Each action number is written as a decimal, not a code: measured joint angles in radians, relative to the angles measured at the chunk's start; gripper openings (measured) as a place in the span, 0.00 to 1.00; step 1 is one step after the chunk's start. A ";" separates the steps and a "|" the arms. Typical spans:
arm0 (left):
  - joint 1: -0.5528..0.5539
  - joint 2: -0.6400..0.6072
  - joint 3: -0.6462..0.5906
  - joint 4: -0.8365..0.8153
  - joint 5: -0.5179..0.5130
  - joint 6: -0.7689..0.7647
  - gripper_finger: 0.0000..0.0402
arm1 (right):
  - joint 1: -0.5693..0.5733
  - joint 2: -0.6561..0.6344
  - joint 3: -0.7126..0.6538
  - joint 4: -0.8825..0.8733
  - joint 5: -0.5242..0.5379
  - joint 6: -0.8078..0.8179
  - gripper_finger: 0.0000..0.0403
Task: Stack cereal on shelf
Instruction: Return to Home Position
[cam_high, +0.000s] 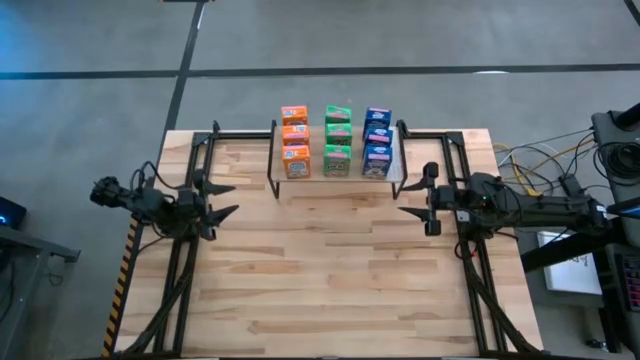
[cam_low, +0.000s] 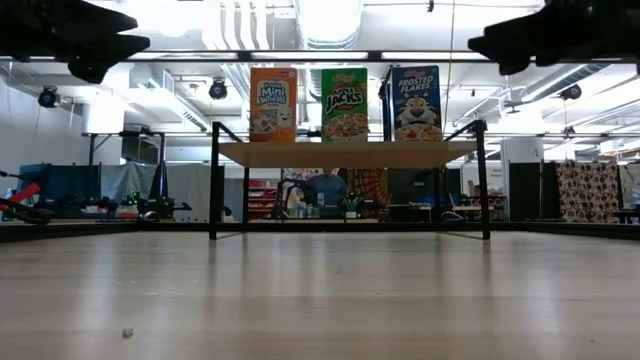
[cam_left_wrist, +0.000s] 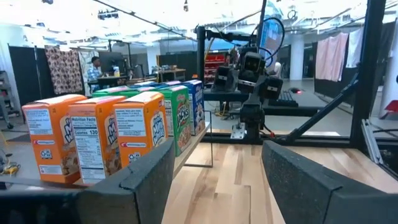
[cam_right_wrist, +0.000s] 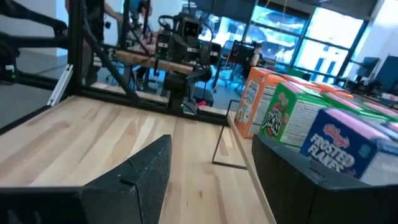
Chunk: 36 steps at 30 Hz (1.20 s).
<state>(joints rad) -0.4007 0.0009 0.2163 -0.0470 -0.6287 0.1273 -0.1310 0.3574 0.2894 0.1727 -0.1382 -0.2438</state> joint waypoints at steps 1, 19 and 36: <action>0.000 0.002 -0.001 -0.001 -0.002 -0.006 0.56 | 0.000 -0.017 -0.014 0.003 0.004 0.004 0.53; 0.000 -0.001 -0.068 -0.004 -0.002 -0.040 0.56 | 0.000 -0.357 -0.196 0.007 0.008 0.006 0.53; 0.004 0.012 -0.204 0.132 -0.082 0.011 0.56 | 0.000 -0.349 -0.277 -0.078 0.054 0.002 0.53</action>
<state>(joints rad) -0.3970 0.0134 0.0128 0.0847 -0.7106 0.1384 -0.1313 0.0088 0.0124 0.0944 -0.0846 -0.2413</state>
